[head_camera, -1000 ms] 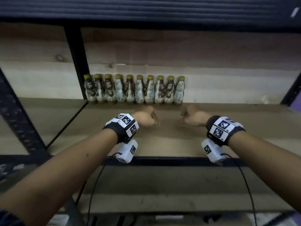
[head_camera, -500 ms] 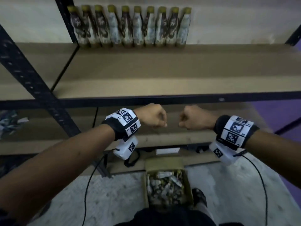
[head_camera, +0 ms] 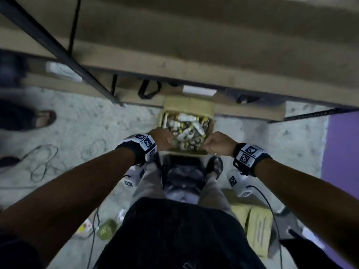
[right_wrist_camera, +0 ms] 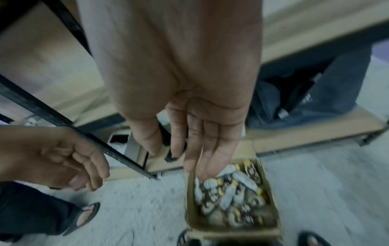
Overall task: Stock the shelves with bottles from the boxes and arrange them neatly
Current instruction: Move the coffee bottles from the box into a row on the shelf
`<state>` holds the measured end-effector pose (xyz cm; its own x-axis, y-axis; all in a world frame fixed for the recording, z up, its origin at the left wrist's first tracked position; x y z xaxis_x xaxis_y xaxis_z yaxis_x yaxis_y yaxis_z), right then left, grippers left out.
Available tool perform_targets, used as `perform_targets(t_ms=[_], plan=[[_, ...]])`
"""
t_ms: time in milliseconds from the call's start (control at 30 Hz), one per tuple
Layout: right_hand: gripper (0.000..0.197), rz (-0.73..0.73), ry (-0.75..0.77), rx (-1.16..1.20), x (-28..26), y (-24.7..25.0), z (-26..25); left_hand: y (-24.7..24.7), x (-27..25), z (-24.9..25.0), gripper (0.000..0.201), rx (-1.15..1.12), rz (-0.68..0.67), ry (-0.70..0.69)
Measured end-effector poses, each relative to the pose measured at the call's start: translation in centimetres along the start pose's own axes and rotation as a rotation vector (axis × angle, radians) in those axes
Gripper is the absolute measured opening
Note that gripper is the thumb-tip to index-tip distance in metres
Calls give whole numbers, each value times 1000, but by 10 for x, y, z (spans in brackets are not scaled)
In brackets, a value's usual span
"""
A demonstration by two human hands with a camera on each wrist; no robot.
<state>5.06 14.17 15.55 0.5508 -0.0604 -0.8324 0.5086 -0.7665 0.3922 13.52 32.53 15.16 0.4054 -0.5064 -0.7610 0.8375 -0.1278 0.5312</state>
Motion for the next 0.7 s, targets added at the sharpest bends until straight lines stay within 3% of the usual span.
perform_targets(t_ms=[67,200,300,400,600,700], plan=[[34,-39,-24,31,19,-27,35,-40,17,0,26,-16,-26,43],[24,-42,-46,90,60,-66,99,-117,62,-9,14,20,-35,150],[27,8,-83,158,95,-90,146,-170,99,-29,27,11,-29,259],[17,24,-126,85,131,-115,185,-217,140,-45,32,66,-96,259],[19,-78,-295,165,216,-169,238,-265,223,-98,42,200,-84,308],[12,5,-243,293,271,-177,242,-273,275,-126,30,162,-37,320]])
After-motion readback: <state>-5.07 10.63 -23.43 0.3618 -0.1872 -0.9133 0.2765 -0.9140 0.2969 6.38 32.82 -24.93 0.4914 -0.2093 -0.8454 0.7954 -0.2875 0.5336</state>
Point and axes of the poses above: each hand's wrist, its own x-axis towards the middle knuckle, its own y-axis out of the back of the hand, z = x × y, the point moved 7 cm from there along x, towards the middle knuckle, and after that the axes turned 8 degrees about z, right-handed, at the moved point
